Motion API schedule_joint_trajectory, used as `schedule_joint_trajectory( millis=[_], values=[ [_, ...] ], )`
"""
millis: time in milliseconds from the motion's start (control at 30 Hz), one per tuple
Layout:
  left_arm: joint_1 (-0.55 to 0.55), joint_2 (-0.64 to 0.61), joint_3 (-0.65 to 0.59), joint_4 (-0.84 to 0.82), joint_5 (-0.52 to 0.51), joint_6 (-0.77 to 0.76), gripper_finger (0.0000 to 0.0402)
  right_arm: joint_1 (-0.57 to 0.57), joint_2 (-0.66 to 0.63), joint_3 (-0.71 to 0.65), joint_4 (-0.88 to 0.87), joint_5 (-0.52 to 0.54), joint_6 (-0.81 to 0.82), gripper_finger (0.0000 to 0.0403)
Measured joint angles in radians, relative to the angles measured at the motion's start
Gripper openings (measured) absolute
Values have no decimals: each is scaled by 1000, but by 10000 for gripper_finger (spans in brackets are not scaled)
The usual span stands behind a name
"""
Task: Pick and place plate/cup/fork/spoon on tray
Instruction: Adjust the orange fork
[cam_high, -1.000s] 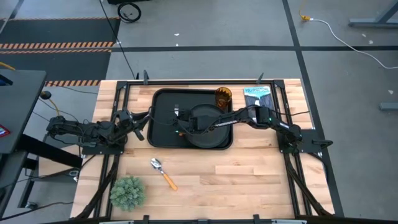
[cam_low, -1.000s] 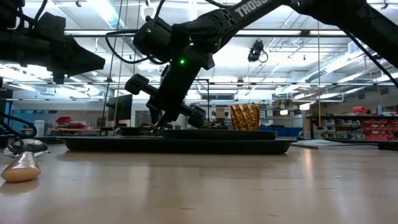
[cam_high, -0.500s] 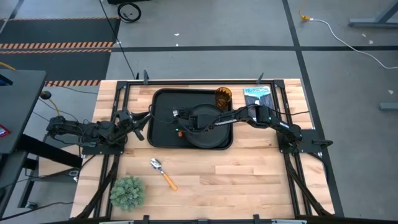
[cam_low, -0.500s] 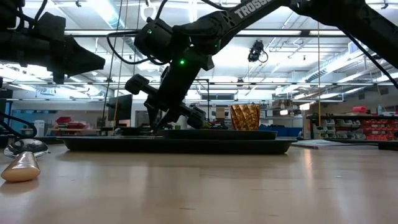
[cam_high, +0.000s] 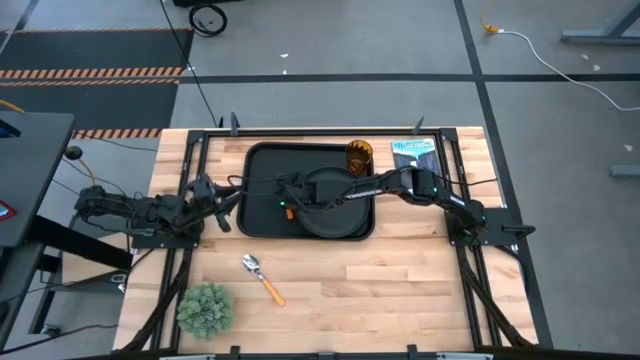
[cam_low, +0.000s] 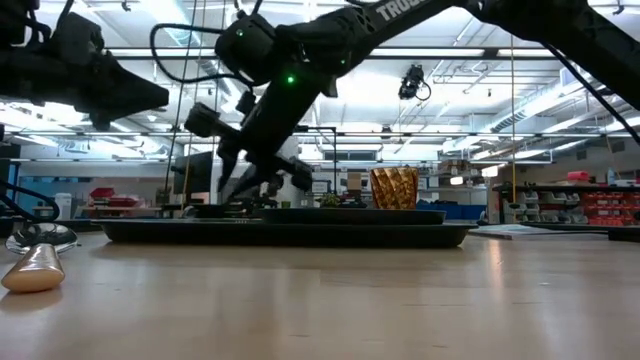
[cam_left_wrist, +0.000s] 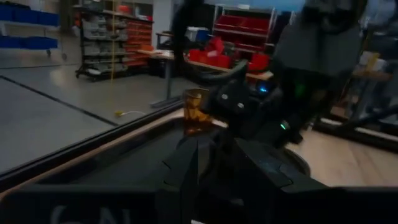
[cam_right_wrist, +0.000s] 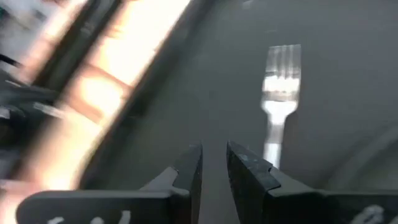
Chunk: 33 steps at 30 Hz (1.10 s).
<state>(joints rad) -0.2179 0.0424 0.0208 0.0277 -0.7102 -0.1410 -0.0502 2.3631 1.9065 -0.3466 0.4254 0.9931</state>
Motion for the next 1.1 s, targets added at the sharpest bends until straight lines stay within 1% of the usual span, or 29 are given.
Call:
schedule_joint_trajectory(
  millis=[67,133,200,267,400,533,600,667,767,867,967,1100],
  values=[
    [1,20,0,-1,1,-2,110,3,-4,29,-104,37,-42,79],
    [2,47,0,0,0,-5,110,3,-7,58,-140,44,-100,79],
    [2,78,0,0,0,-13,110,-1,-11,83,-158,-4,-173,79],
    [2,105,0,11,-7,-31,110,-12,-11,95,-155,-65,-284,78],
    [2,139,-1,26,-10,-62,110,-48,-11,97,-167,-120,-444,78],
    [2,162,1,6,-10,-109,110,-91,-11,97,-151,-222,-582,78],
    [2,186,11,-21,10,-133,110,-106,-11,98,-148,-243,-631,78],
    [1,208,36,-85,25,-169,110,-120,-11,98,-148,-248,-682,78],
    [2,249,74,-184,68,-236,110,-140,-11,98,-132,-286,-766,78],
    [2,285,110,-229,122,-303,110,-158,-10,98,-112,-294,-841,78],
    [2,324,115,-256,173,-350,110,-178,-8,98,-78,-297,-895,78],
    [8,375,118,-243,174,-397,110,-200,-9,98,0,-297,-943,78]
  ],
)
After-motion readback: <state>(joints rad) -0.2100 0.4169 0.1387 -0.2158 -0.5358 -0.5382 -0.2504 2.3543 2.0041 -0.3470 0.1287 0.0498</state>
